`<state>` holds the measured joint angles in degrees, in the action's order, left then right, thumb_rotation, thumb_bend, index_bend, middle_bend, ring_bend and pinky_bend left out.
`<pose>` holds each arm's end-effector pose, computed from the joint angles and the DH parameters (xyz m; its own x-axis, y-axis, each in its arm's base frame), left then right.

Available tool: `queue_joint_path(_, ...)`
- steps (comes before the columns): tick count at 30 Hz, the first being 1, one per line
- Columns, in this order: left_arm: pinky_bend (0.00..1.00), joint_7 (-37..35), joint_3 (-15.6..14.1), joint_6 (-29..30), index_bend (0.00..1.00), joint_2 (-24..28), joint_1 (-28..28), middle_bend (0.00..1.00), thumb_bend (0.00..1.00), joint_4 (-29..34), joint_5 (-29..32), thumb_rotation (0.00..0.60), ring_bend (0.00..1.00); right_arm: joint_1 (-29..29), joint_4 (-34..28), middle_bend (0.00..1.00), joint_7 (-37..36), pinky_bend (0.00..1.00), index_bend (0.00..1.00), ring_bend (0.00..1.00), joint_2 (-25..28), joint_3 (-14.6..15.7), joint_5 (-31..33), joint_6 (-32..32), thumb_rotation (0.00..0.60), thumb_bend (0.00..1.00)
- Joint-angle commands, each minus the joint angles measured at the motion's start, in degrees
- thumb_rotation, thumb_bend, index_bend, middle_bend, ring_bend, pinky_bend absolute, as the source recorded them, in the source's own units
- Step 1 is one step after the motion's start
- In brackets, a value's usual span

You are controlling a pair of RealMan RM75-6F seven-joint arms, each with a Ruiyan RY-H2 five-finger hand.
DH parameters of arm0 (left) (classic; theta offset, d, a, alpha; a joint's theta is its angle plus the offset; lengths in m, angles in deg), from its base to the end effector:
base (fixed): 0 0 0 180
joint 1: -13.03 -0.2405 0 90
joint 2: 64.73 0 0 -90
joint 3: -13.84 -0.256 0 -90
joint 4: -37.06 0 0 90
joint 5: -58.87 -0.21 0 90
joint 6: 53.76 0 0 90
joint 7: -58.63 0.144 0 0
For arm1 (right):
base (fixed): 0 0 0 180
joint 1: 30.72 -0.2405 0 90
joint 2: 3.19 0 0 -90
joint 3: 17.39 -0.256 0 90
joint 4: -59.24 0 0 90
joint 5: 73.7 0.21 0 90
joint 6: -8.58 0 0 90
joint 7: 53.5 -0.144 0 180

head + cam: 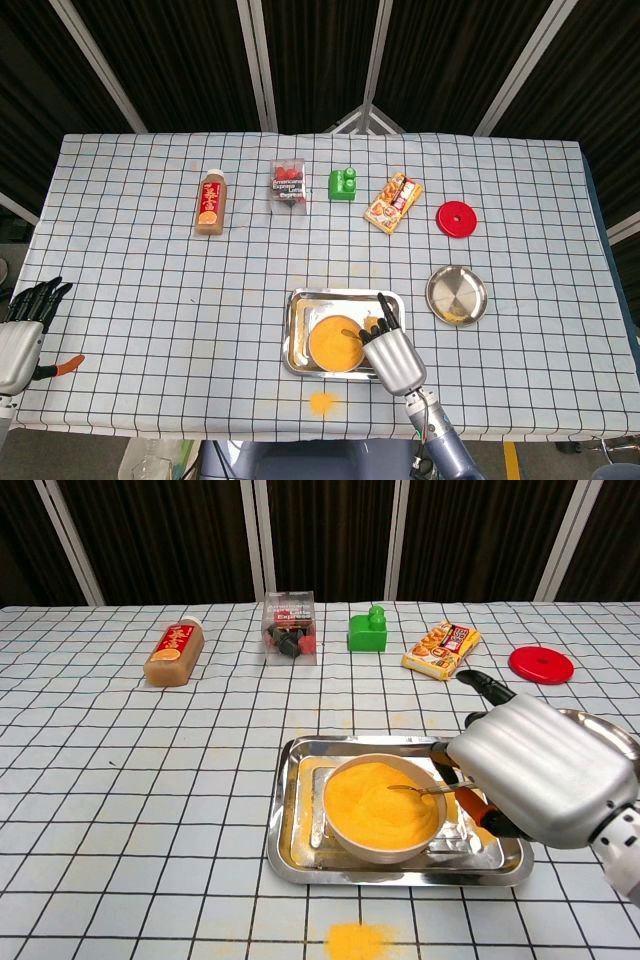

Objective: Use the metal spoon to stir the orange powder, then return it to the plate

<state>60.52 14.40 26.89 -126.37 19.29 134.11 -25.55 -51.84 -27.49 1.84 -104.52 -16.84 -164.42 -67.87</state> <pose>-0.3047 0.1780 0.1509 0.3897 0.1134 0.9139 0.9203 -0.0094 -0.3912 -0.1508 -0.2058 -0.0522 0.7351 0.1470 0.6618 -0.5523 -0.4361 0.7104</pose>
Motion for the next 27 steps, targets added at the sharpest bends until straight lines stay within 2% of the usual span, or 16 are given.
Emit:
queue_joint_path(1,0.0,-0.14,0.06,0.06,0.0,-0.03,-0.03,0.0,0.0,0.0,0.05,0.6,0.0,0.23,-0.15,0.79,-0.14,0.0,0.95,0.47,-0.24,0.49,-0.74,-0.16,0.6,0.75)
queue_joint_path(16,0.0,-0.1,0.12,0.02,0.0,-0.11,-0.03,0.0,0.0,-0.06,0.21,0.6,0.0,0.31,-1.0,0.79,-0.56,0.0,0.95,0.47,0.0,-0.89,-3.06,-1.06,0.6,0.75)
queue_joint_path(27,0.0,-0.3,0.11,0.09,0.0,-0.04,-0.08,0.0,0.0,-0.02,0.16,0.6,0.0,0.89,-2.65,0.79,1.55,0.0,0.95,0.47,-0.66,0.08,-4.42,-0.56,0.6,0.75)
